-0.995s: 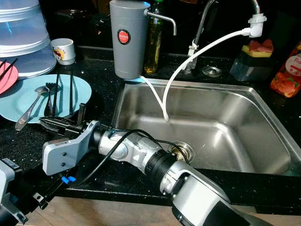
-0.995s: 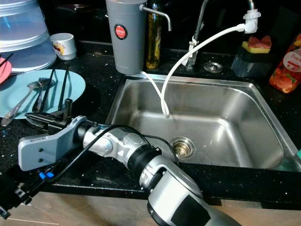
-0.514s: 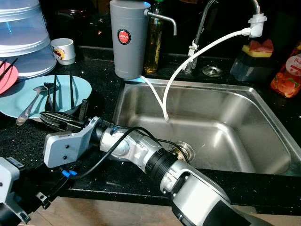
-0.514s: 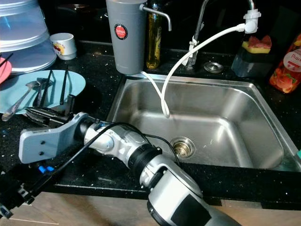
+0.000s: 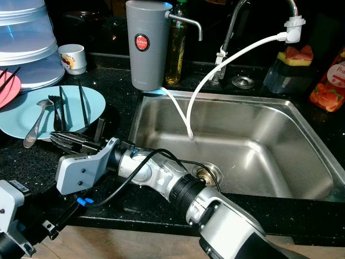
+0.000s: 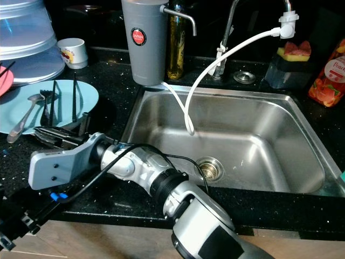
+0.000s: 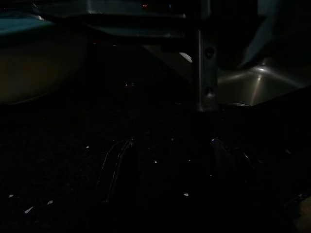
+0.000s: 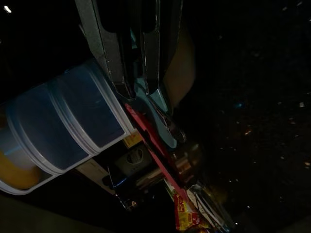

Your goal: Kitchen organization

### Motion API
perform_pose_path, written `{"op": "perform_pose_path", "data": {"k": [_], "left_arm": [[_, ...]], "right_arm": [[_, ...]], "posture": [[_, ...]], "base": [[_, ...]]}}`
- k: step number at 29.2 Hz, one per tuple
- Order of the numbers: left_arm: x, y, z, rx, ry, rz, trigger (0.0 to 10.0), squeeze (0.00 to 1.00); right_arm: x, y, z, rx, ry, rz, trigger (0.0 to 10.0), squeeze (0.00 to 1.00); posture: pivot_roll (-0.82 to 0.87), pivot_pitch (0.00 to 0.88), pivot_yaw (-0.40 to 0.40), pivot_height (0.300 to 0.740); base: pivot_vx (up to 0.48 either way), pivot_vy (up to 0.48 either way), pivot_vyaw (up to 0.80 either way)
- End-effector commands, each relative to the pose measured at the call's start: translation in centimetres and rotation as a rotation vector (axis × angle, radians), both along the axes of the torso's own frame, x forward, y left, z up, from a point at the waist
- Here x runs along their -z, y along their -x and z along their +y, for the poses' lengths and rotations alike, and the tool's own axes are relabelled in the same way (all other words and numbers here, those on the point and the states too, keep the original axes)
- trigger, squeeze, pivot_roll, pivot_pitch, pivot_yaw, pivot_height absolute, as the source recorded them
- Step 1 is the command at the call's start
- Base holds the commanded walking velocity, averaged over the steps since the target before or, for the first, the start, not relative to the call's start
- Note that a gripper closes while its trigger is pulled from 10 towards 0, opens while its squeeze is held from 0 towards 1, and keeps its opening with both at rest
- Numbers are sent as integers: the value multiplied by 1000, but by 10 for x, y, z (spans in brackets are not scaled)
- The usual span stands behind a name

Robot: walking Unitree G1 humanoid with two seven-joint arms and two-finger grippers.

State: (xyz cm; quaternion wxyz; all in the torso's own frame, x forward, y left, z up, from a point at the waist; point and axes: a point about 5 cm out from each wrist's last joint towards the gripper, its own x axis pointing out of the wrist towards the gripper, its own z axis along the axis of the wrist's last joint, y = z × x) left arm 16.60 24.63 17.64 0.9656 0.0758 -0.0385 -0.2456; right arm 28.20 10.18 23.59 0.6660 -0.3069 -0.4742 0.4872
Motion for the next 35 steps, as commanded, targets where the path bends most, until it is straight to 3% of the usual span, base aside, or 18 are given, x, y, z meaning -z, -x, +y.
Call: {"op": "perform_pose_path", "data": {"k": [1,14,23,35], "left_arm": [[8,1,-2,20,-27,59,10000,0],[12,1,-2,27,-31,65,10000,0],[13,2,0,26,-33,70,10000,0],[14,2,1,31,-30,71,10000,0]], "right_arm": [[13,6,2,-22,13,56,10000,0],[25,3,-6,-11,2,155,10000,0],[6,-15,-10,43,-111,338,10000,0],[-8,-29,-15,70,-172,475,10000,0]], "posture": [[115,83,-21,740],[113,79,-20,740],[118,89,-20,740],[116,94,-16,740]], "base": [[0,0,0],[0,0,0],[0,0,0],[0,0,0]]}}
